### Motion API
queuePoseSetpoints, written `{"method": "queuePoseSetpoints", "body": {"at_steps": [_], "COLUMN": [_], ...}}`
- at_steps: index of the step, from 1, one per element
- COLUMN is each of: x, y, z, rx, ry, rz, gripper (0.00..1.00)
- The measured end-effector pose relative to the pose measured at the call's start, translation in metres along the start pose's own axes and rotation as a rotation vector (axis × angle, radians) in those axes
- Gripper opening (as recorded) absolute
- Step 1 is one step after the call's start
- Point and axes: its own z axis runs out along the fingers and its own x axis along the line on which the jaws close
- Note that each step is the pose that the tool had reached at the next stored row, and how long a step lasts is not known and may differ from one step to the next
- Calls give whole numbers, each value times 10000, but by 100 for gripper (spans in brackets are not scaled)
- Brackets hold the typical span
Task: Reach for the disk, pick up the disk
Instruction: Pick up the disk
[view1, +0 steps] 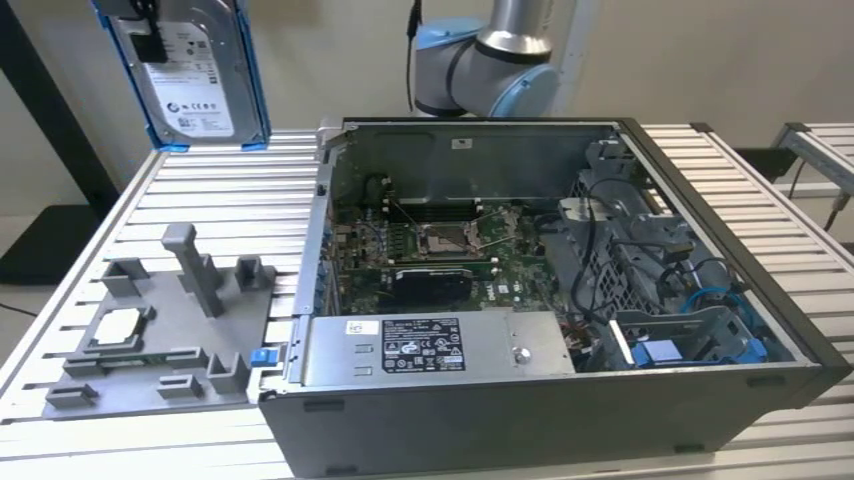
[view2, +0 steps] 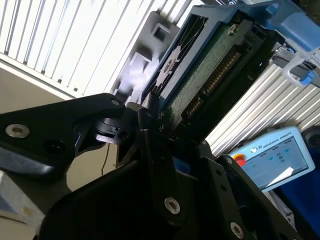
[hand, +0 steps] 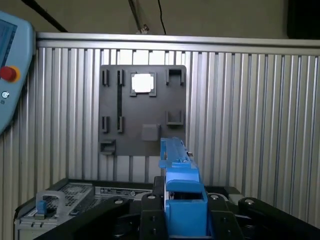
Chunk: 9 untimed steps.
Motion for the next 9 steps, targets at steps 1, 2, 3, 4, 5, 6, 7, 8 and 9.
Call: {"method": "queuePoseSetpoints", "body": {"at_steps": [1, 2, 3, 4, 5, 6, 7, 8, 9], "x": [1, 1, 2, 3, 4, 4, 5, 6, 7], "y": [-45, -90, -134, -179, -225, -272, -319, -361, -407], "z": [-2, -3, -4, -6, -8, -9, -10, -12, -14], "rx": [-5, -11, -16, -23, -29, -35, -41, -47, -55], "ry": [0, -1, -1, -1, -1, -2, -2, -2, -1], "rz": [1, 1, 0, 0, 0, 1, 1, 0, -1], "gripper": [0, 0, 0, 0, 0, 0, 0, 0, 0]}}
